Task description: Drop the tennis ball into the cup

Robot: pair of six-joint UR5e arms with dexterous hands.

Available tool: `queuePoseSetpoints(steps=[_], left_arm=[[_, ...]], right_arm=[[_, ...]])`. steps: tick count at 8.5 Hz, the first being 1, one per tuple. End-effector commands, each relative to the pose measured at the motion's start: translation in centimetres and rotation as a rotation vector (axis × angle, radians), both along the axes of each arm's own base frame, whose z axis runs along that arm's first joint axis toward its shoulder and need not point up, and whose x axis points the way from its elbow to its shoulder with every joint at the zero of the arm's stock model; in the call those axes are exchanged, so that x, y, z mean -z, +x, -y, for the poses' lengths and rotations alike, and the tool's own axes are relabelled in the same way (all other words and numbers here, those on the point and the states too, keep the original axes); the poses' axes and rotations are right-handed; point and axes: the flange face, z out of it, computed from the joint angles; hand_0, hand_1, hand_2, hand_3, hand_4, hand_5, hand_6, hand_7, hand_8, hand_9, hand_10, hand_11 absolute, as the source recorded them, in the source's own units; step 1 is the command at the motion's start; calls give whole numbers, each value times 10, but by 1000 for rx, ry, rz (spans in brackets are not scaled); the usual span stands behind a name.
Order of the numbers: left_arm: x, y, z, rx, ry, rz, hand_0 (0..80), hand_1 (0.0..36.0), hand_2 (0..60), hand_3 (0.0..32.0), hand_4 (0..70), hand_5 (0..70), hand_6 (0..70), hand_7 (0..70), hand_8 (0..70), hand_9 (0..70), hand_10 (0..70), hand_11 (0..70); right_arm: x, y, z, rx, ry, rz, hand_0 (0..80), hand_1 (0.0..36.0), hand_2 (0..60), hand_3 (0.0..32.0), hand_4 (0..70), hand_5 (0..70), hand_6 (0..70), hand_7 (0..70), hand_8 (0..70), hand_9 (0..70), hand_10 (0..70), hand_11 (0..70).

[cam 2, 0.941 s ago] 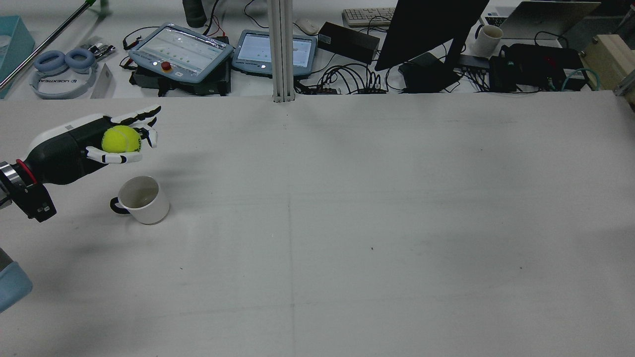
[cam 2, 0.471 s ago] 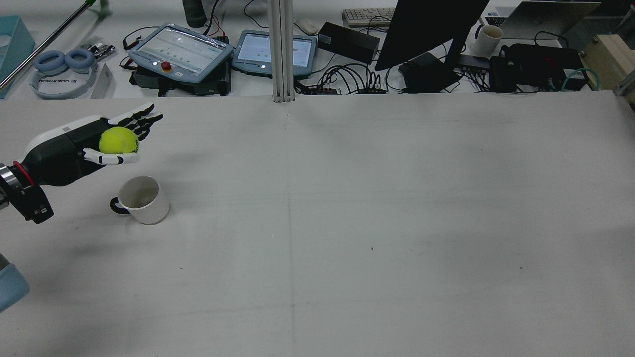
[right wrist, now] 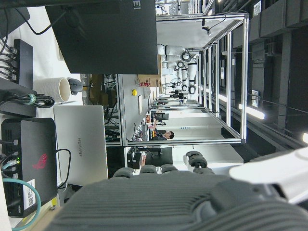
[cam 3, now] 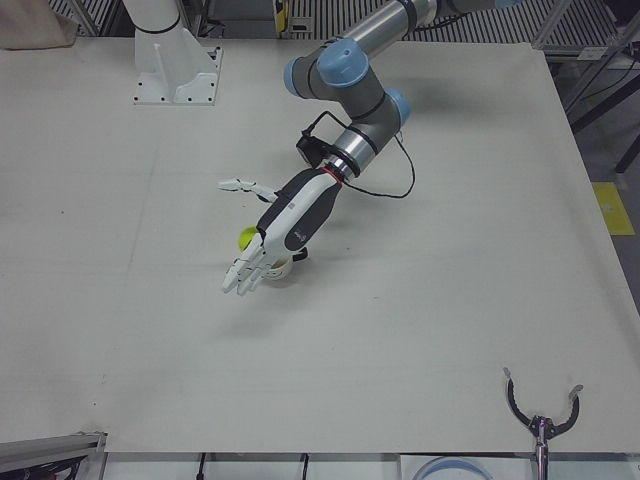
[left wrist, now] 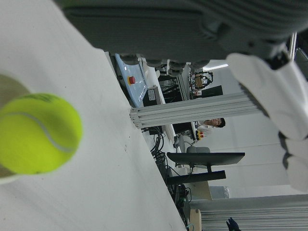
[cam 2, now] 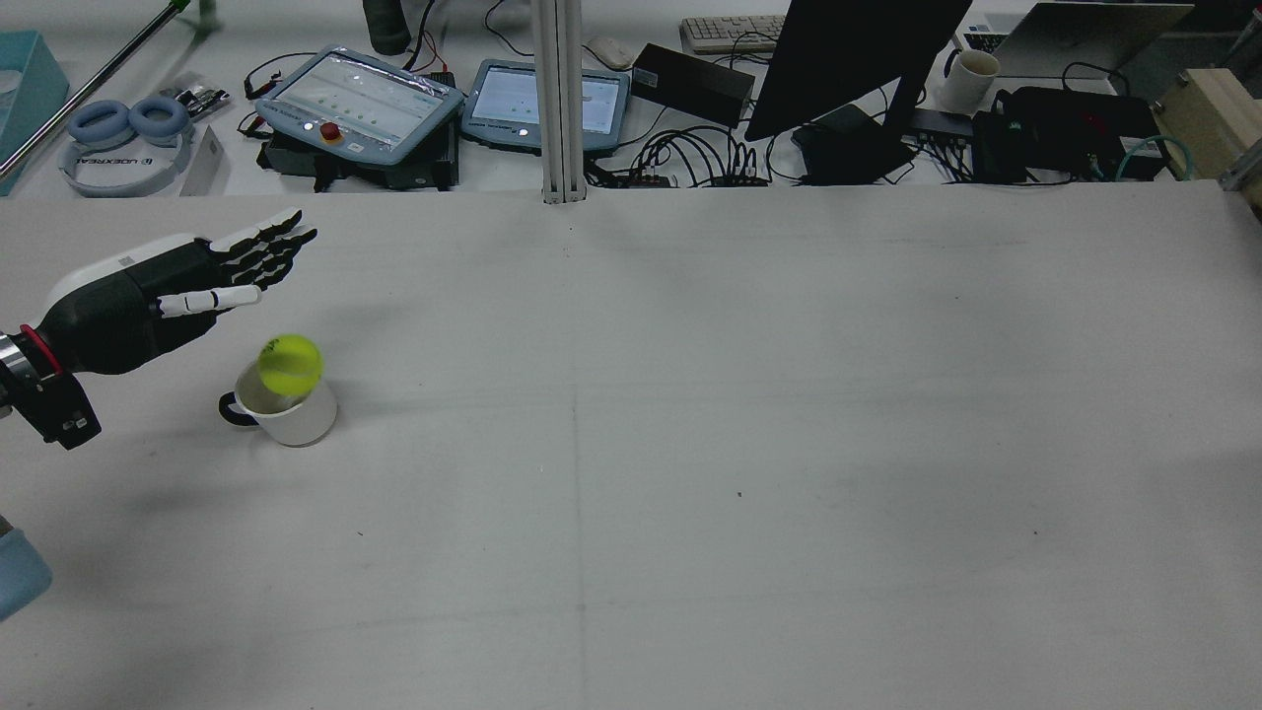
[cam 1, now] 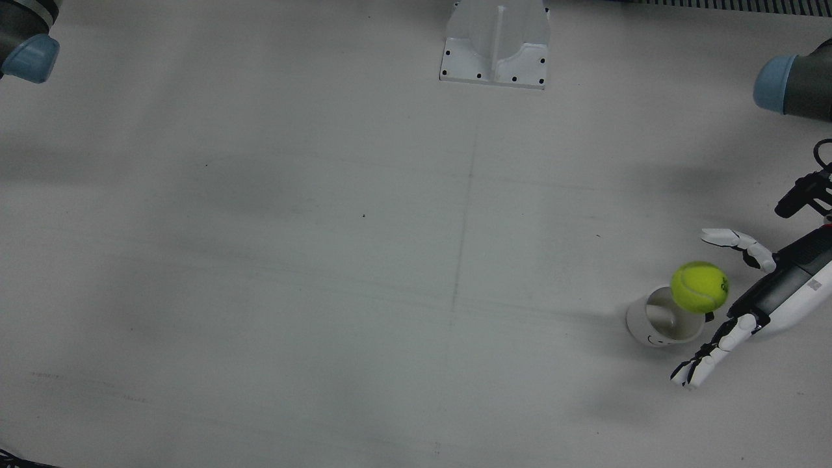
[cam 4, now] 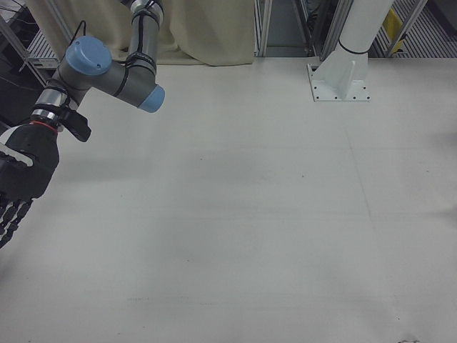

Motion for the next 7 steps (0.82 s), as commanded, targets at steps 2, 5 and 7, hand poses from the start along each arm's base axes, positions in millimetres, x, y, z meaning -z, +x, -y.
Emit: queuePoseSetpoints(steps=[2, 5, 7], left_arm=[[-2, -1, -1, 0, 0, 0, 268, 132, 263, 0, 0, 1, 2, 90, 0, 4, 0, 0], [54, -64, 9, 99, 23, -15, 342, 145, 276, 0, 0, 3, 6, 133, 0, 12, 0, 0], [71, -103, 75, 213, 35, 0, 0, 40, 232, 0, 0, 0, 5, 135, 0, 13, 0, 0]], right_arm=[[0, 0, 0, 0, 0, 0, 0, 0, 0, 0, 0, 0, 0, 0, 0, 0, 0, 0], [1, 0, 0, 0, 2, 0, 0, 0, 0, 0, 0, 0, 0, 0, 0, 0, 0, 0], [1, 0, 0, 0, 2, 0, 0, 0, 0, 0, 0, 0, 0, 0, 0, 0, 0, 0]])
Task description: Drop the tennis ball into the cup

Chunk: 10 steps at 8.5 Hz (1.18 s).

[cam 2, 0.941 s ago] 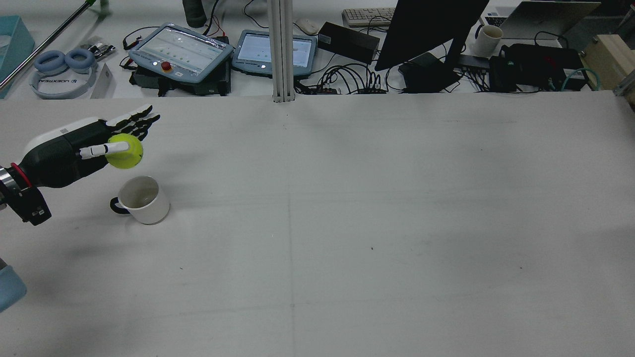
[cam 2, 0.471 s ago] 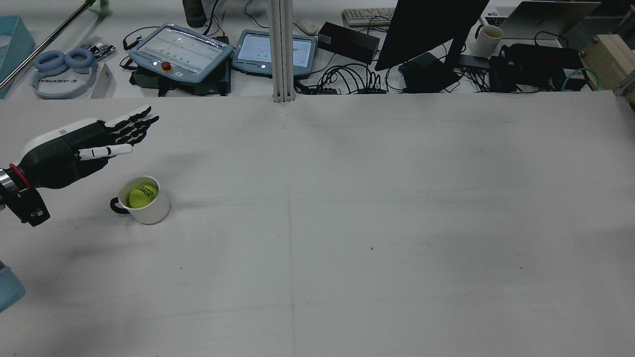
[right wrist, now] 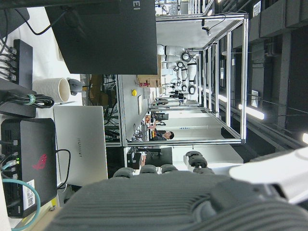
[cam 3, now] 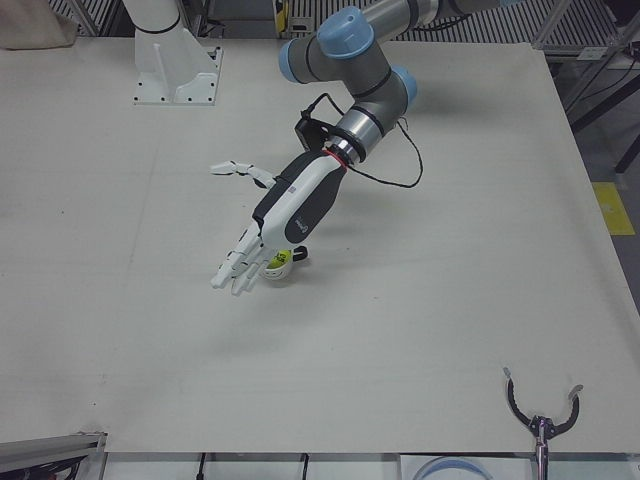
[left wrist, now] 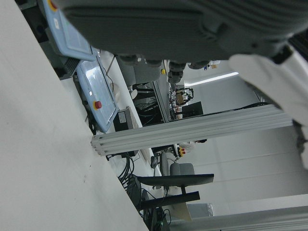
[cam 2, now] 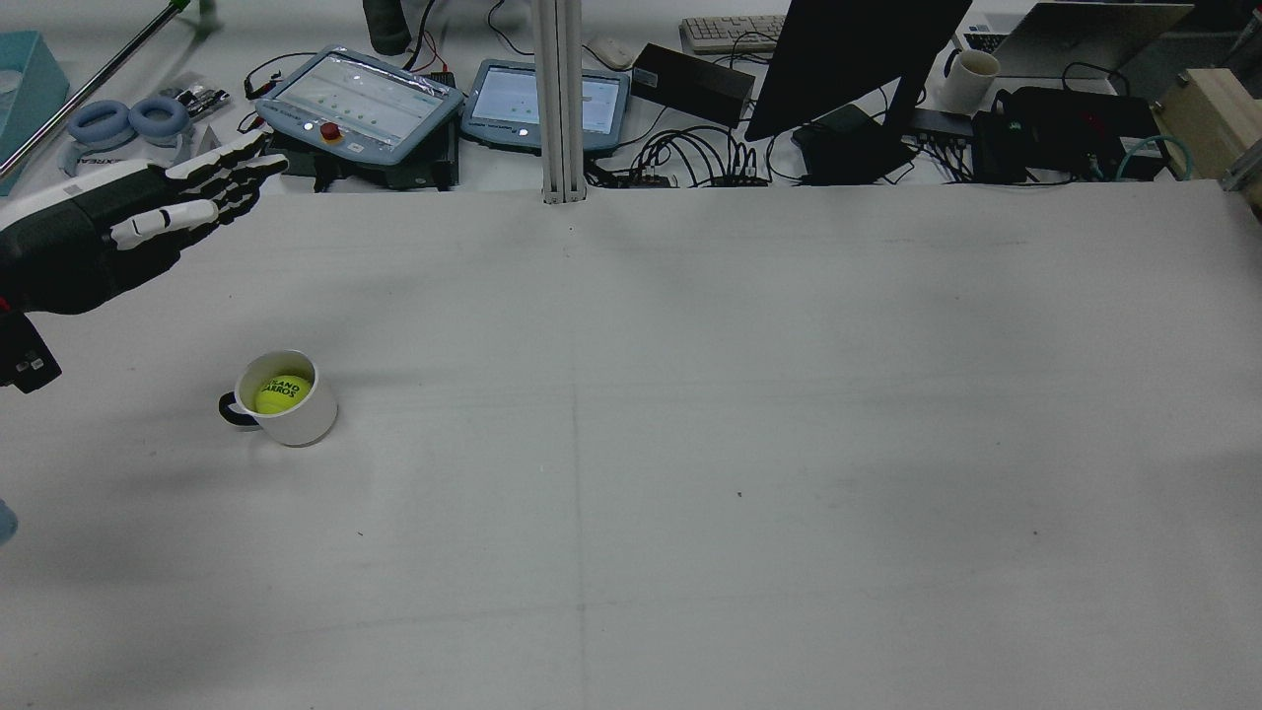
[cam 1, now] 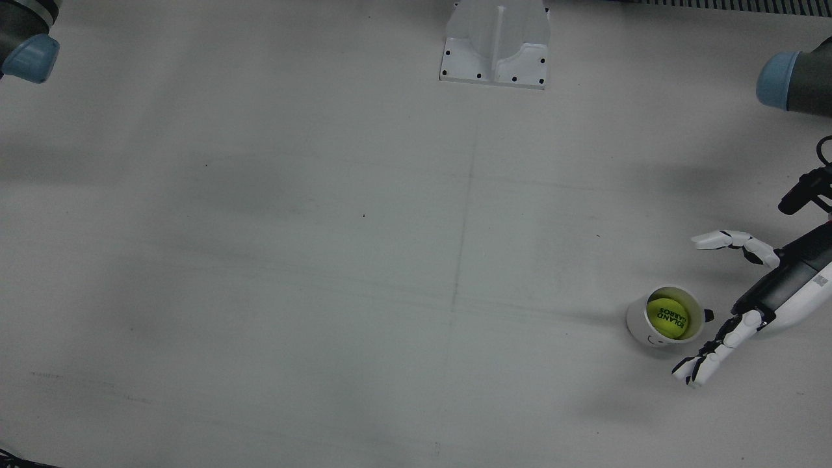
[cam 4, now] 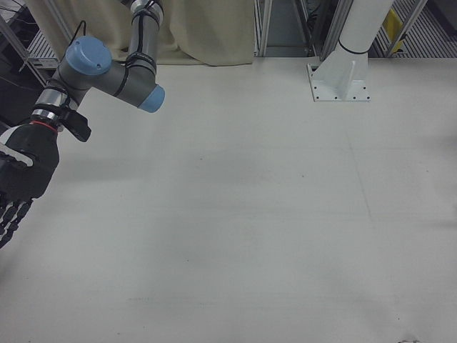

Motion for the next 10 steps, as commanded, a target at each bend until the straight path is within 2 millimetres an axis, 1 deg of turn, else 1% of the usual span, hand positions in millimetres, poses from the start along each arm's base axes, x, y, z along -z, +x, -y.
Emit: queuePoseSetpoints(steps=[1, 2, 4, 5, 6, 10], left_arm=[[23, -71, 73, 157, 1, 18, 0, 0, 205, 0, 0, 0, 3, 132, 0, 12, 0, 0], [17, -96, 84, 198, -14, 27, 0, 0, 157, 0, 0, 0, 1, 133, 0, 12, 0, 0], [-6, -147, 96, 282, -60, 46, 0, 0, 139, 0, 0, 0, 0, 100, 0, 6, 0, 0], [-13, -167, 93, 312, -116, 65, 0, 0, 134, 0, 0, 0, 0, 96, 0, 5, 0, 0], [-15, -178, 92, 329, -128, 69, 0, 0, 136, 0, 0, 0, 0, 96, 0, 5, 0, 0], [-20, -193, 83, 346, -216, 92, 0, 0, 136, 0, 0, 0, 0, 96, 0, 5, 0, 0]], right_arm=[[1, 0, 0, 0, 1, 0, 0, 0, 0, 0, 0, 0, 0, 0, 0, 0, 0, 0], [1, 0, 0, 0, 1, 0, 0, 0, 0, 0, 0, 0, 0, 0, 0, 0, 0, 0], [1, 0, 0, 0, 2, 0, 0, 0, 0, 0, 0, 0, 0, 0, 0, 0, 0, 0], [0, 0, 0, 0, 1, 0, 0, 0, 0, 0, 0, 0, 0, 0, 0, 0, 0, 0], [0, 0, 0, 0, 1, 0, 0, 0, 0, 0, 0, 0, 0, 0, 0, 0, 0, 0], [0, 0, 0, 0, 1, 0, 0, 0, 0, 0, 0, 0, 0, 0, 0, 0, 0, 0]])
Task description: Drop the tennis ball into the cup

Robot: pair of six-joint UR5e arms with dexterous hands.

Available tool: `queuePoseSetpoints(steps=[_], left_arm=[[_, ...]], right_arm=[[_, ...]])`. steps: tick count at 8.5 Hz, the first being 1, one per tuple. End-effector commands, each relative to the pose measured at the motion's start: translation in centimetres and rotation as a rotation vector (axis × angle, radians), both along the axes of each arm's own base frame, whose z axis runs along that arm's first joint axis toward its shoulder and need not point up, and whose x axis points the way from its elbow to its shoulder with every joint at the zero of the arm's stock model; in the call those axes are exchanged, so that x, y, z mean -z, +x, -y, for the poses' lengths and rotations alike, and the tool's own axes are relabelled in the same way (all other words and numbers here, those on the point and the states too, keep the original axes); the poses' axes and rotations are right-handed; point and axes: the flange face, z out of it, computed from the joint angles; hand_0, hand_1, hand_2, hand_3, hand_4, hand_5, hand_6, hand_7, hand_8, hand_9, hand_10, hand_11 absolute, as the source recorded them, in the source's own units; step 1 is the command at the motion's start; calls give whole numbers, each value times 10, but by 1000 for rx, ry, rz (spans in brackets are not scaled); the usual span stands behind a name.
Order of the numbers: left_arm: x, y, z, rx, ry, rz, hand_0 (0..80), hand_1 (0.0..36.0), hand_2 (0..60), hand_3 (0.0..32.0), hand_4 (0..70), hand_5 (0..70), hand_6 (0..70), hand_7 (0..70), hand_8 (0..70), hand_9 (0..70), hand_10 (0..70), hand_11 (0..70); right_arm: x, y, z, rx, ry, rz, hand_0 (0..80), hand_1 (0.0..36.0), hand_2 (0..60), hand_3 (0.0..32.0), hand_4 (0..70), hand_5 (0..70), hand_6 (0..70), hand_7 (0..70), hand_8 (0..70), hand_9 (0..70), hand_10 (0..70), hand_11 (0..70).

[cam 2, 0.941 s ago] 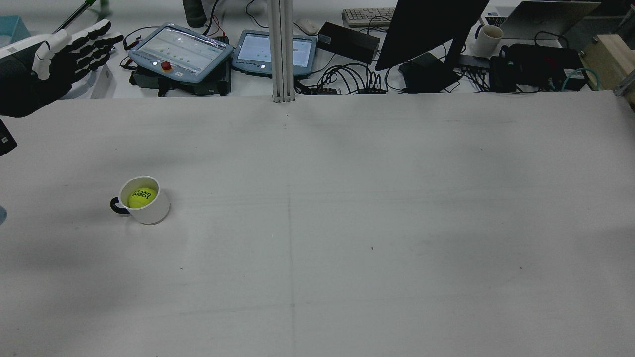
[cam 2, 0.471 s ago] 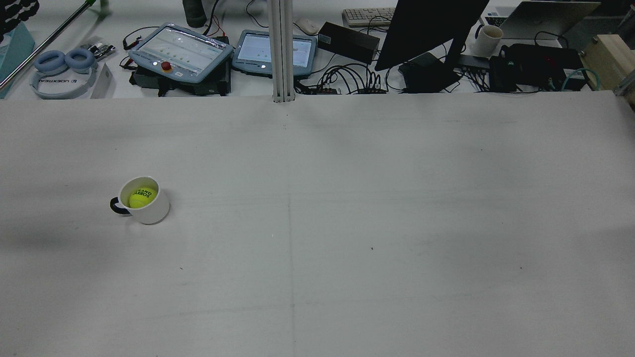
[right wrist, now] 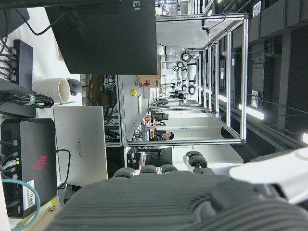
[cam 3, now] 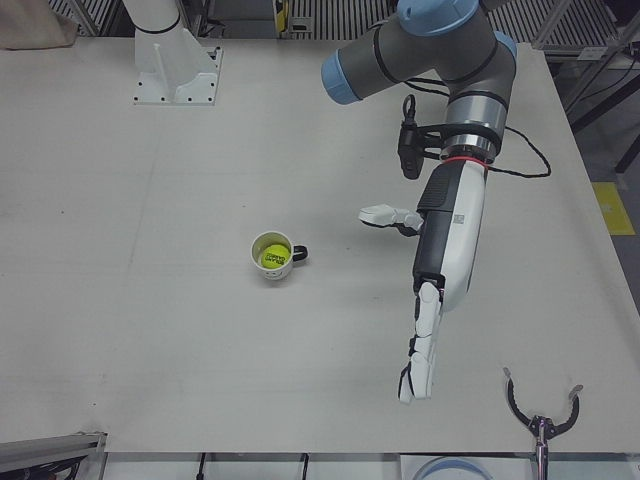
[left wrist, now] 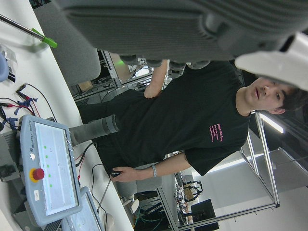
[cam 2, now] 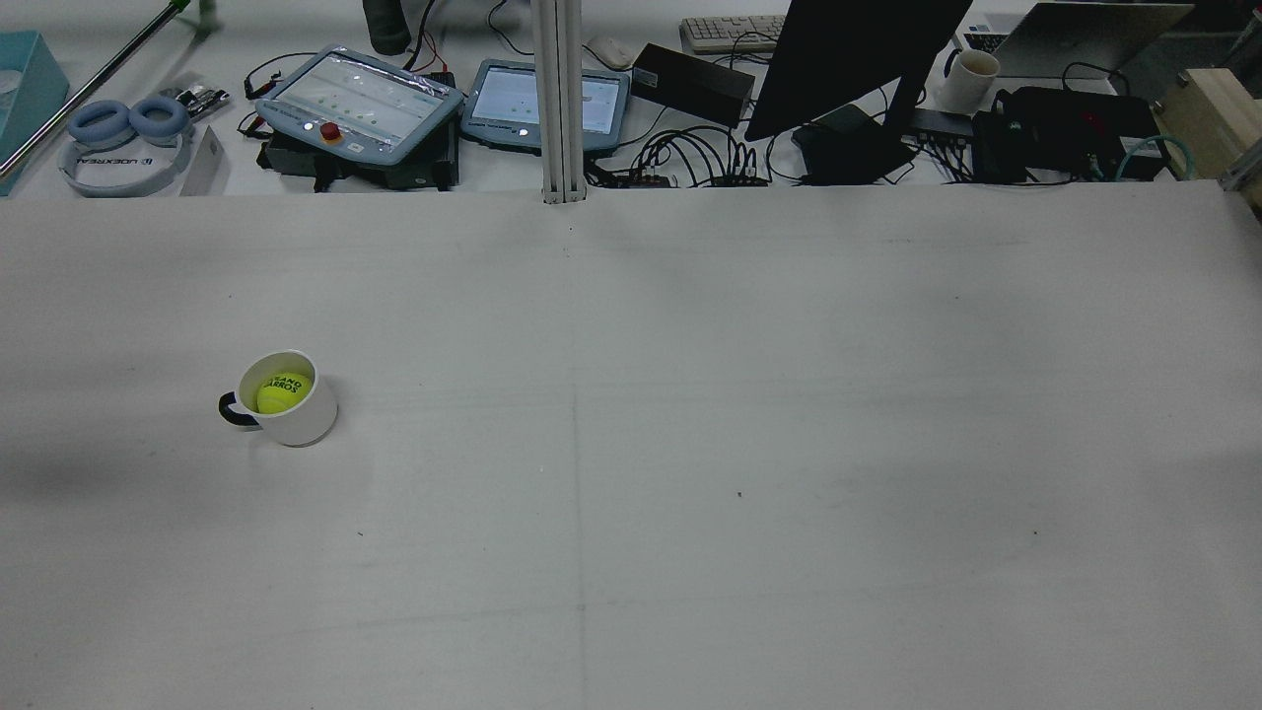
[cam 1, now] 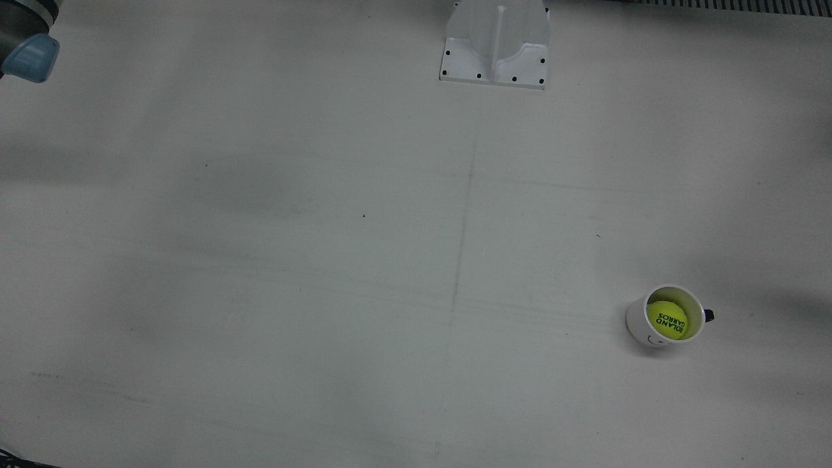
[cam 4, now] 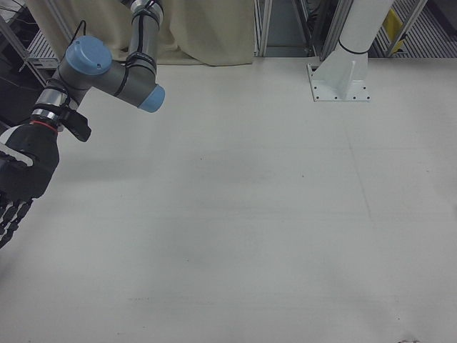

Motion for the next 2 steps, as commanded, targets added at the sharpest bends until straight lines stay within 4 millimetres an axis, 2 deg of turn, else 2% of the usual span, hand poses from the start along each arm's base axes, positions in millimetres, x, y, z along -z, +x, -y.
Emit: queuePoseSetpoints(steps=[1, 2], left_arm=[[-3, -13, -5, 19, -42, 1, 0, 0, 136, 0, 0, 0, 0, 96, 0, 5, 0, 0], [0, -14, -4, 21, -27, -3, 0, 0, 136, 0, 0, 0, 0, 96, 0, 5, 0, 0]], right_arm=[[0, 0, 0, 0, 0, 0, 0, 0, 0, 0, 0, 0, 0, 0, 0, 0, 0, 0], [0, 0, 0, 0, 0, 0, 0, 0, 0, 0, 0, 0, 0, 0, 0, 0, 0, 0]])
